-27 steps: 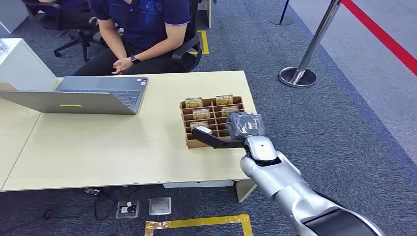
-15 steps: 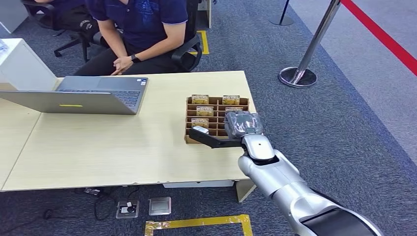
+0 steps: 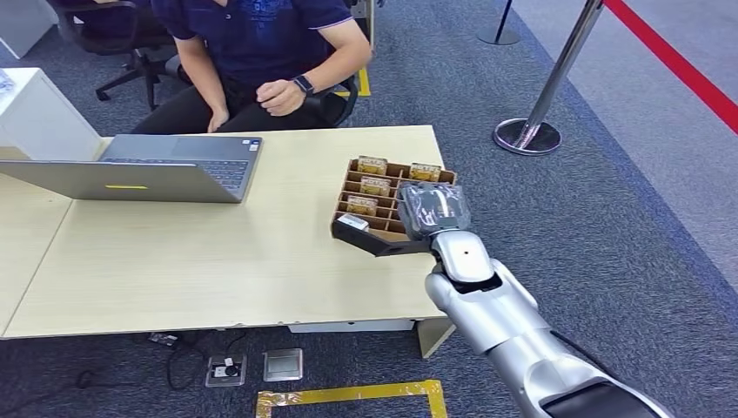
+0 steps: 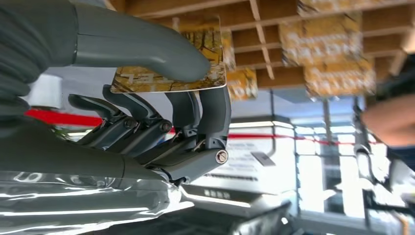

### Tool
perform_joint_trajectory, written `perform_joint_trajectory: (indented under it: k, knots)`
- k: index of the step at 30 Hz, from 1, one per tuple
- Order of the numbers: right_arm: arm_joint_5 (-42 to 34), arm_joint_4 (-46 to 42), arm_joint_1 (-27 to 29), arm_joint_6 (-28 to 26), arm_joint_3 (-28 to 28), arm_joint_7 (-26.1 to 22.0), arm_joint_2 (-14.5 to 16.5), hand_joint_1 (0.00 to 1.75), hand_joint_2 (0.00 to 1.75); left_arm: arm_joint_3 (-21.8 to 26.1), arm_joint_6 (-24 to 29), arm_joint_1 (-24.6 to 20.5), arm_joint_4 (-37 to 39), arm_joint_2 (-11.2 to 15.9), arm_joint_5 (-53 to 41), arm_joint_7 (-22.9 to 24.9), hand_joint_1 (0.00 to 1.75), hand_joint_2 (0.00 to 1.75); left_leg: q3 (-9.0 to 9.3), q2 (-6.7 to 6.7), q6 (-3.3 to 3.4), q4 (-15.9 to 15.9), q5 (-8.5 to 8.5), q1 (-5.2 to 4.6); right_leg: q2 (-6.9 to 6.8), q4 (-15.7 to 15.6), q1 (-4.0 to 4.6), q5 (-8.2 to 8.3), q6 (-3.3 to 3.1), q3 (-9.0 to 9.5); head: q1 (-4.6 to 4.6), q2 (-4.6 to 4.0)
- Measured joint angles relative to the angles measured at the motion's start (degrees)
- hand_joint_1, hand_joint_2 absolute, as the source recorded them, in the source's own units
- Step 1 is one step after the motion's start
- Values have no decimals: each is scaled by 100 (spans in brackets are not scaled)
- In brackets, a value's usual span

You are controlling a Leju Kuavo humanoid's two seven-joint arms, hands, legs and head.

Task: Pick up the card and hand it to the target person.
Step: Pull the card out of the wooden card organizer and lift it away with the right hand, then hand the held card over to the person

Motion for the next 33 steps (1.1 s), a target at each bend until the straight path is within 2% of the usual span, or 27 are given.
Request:
perform_joint_trajectory:
  k: [6,11,16,22,25,33]
  knots:
    - [-117,-1339,68,-294,308,-547,-202,175,175,-2,84,-1,0,-14,-12,-23,0,0,-3,1,0,0,0,0,1,0,0,0,0,-3,-1,0]
    - [-186,-1551,-477,-653,585,-652,-210,175,175,-77,34,-112,0,-45,-168,77,0,0,-2,1,-1,0,4,0,0,1,0,3,-2,1,1,0]
    - [85,-768,-1414,-1515,789,-522,109,175,175,-243,1,-327,0,-84,-331,238,0,0,1,1,-2,0,10,0,0,7,0,6,-5,1,-5,0]
    - [240,405,-2010,-2574,846,-691,416,175,175,-346,0,-429,0,-117,-386,243,0,0,0,1,-2,0,10,0,1,9,0,6,-5,-1,0,0]
    - [146,857,-2128,-2635,845,-772,548,175,175,-373,4,-438,0,-128,-386,245,0,0,-1,1,-2,0,10,0,0,8,0,6,-5,-2,2,0]
    - [409,1568,-2210,-2638,842,-538,732,175,175,-379,24,-385,0,-129,-377,298,0,0,-1,1,-2,0,10,0,0,8,0,6,-5,-2,-1,0]
